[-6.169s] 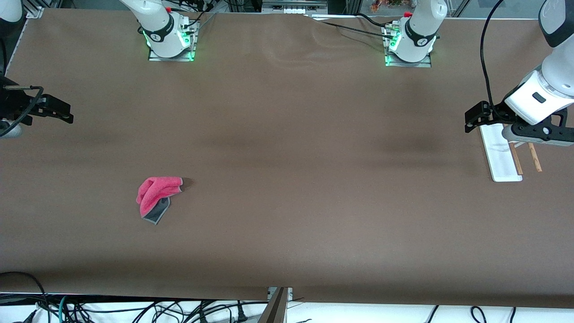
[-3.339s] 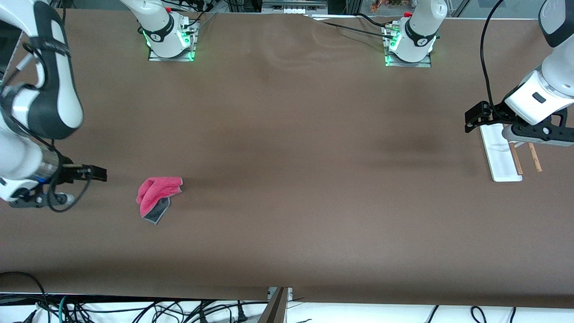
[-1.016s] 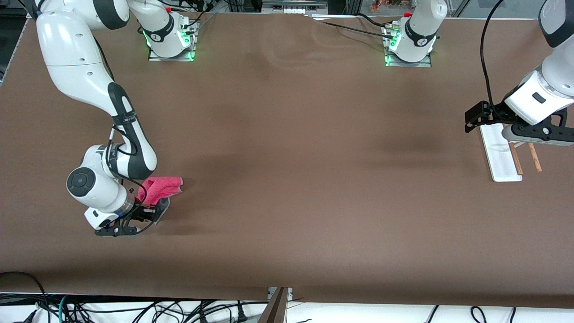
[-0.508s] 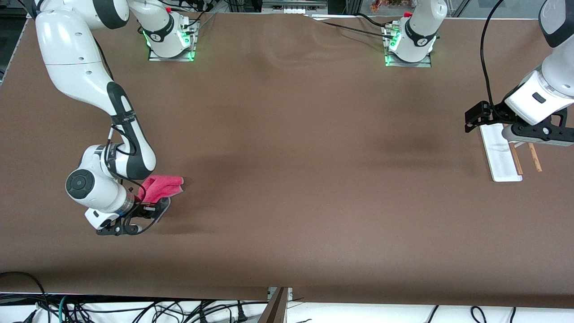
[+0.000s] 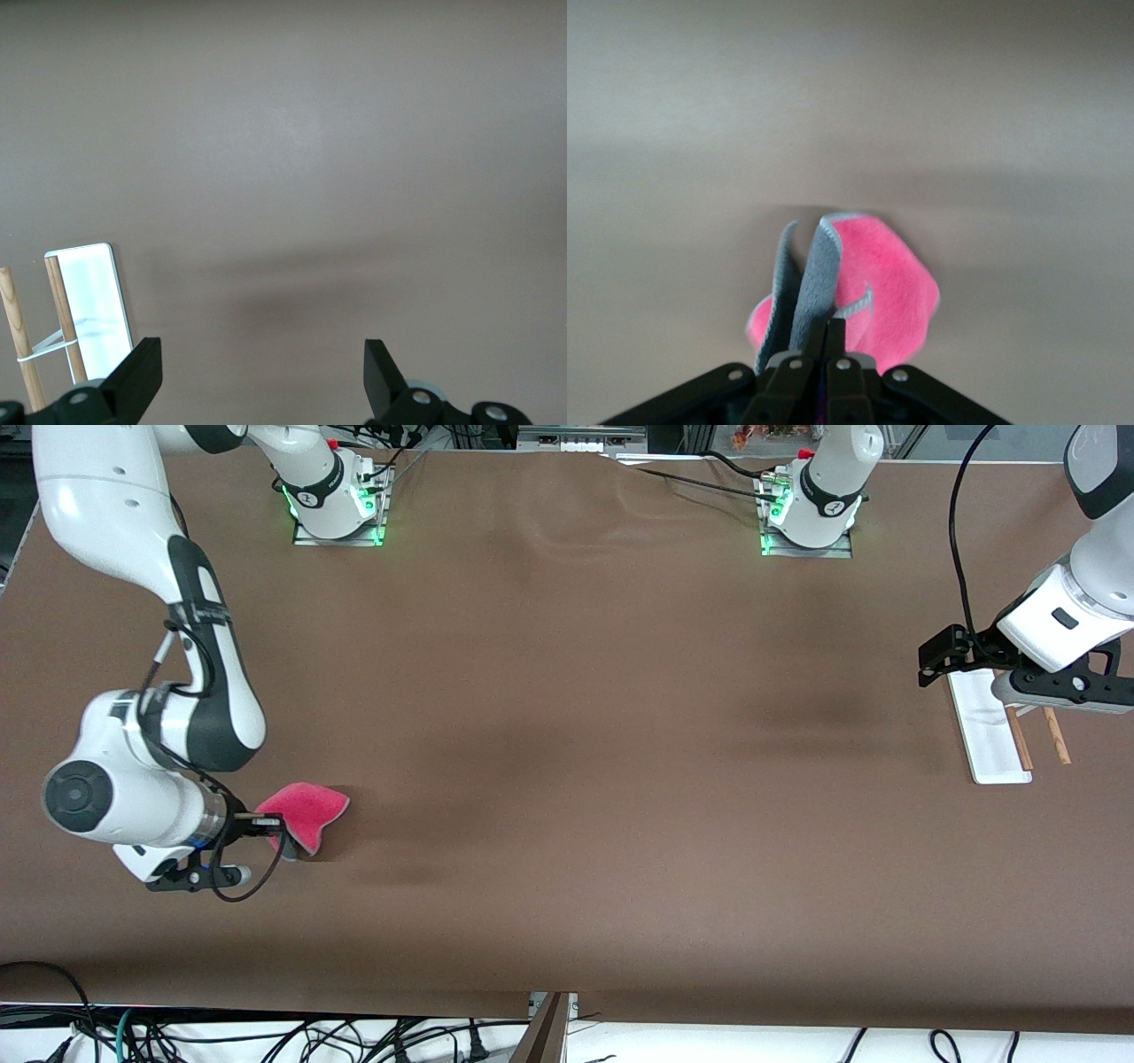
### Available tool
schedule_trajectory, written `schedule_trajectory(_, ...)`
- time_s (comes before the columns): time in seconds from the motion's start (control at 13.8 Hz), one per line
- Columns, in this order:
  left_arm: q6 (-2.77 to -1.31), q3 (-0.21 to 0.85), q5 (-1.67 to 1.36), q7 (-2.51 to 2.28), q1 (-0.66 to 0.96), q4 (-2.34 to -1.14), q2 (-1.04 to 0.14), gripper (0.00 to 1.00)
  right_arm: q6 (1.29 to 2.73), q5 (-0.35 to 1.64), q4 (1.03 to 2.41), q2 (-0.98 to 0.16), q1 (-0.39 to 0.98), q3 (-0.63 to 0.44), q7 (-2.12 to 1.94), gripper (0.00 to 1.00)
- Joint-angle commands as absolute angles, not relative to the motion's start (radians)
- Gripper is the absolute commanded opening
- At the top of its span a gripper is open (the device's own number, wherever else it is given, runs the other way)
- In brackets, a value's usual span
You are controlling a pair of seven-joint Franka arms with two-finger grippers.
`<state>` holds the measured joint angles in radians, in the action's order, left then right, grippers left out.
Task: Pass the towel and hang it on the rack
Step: 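Lift the towel with the right gripper while the left gripper approaches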
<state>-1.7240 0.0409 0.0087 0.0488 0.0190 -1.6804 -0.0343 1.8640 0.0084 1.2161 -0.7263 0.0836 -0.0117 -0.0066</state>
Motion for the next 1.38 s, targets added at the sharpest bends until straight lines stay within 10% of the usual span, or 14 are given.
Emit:
schedule_trajectory(0.0, -1.706, 0.041, -0.012, 0.075, 0.011, -1.657, -0.043, 1.00, 1.737, 0.020, 1.140, -0.701, 0.084, 0.027, -0.014, 0.00)
schedule_trajectory(1.31, -1.626, 0.048, -0.107, 0.124, 0.049, -1.654, -0.151, 1.00, 1.745, 0.020, 0.997, -0.629, 0.486, 0.048, 0.434, 0.00)
